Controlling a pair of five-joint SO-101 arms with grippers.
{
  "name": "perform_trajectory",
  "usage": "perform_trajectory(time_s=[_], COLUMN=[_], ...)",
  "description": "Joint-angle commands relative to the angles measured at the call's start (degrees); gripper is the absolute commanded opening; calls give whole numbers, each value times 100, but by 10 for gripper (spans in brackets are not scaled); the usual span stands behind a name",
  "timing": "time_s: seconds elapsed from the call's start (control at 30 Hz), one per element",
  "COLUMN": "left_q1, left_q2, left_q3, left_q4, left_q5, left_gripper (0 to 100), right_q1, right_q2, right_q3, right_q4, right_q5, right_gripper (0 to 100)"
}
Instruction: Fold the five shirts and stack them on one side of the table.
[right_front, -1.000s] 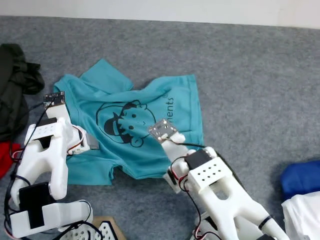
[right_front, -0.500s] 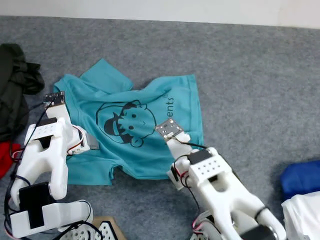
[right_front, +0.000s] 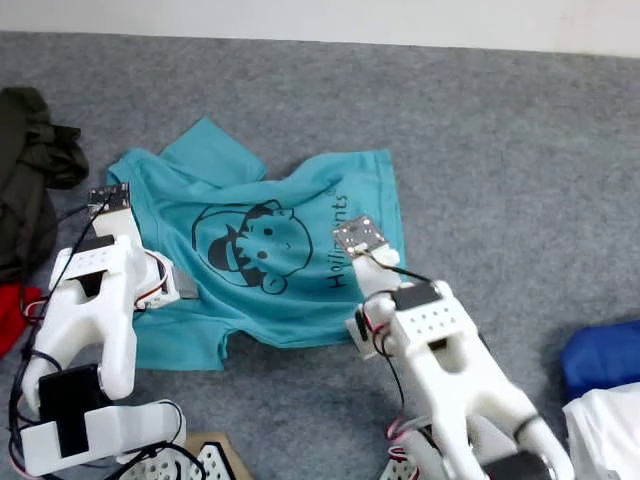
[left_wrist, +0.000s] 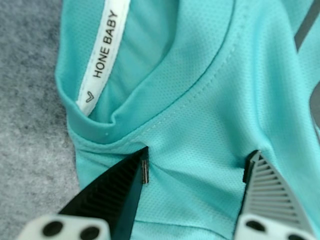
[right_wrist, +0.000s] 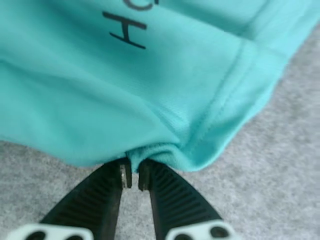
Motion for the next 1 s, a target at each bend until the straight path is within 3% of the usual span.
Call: perform_trajectory(time_s=[0.0,0.3,0.67,0.97], left_q1=[136,136,136,136], left_q2=[22,22,22,22], left_q3=[-110,-110,-145,-145], left_q4=[-70,-70,-70,-70], left_q5=[-18,-18,-18,-18], left_gripper=[302,302,302,302], right_q1=[259,1024,2202,2475], right_q2=[-1007,-2448,-2571,-2571], right_q3=[163,470,470,444], right_q4=[277,919,1209,1174], right_q5=[70,343,1459,1530], right_gripper=[8,8,8,8])
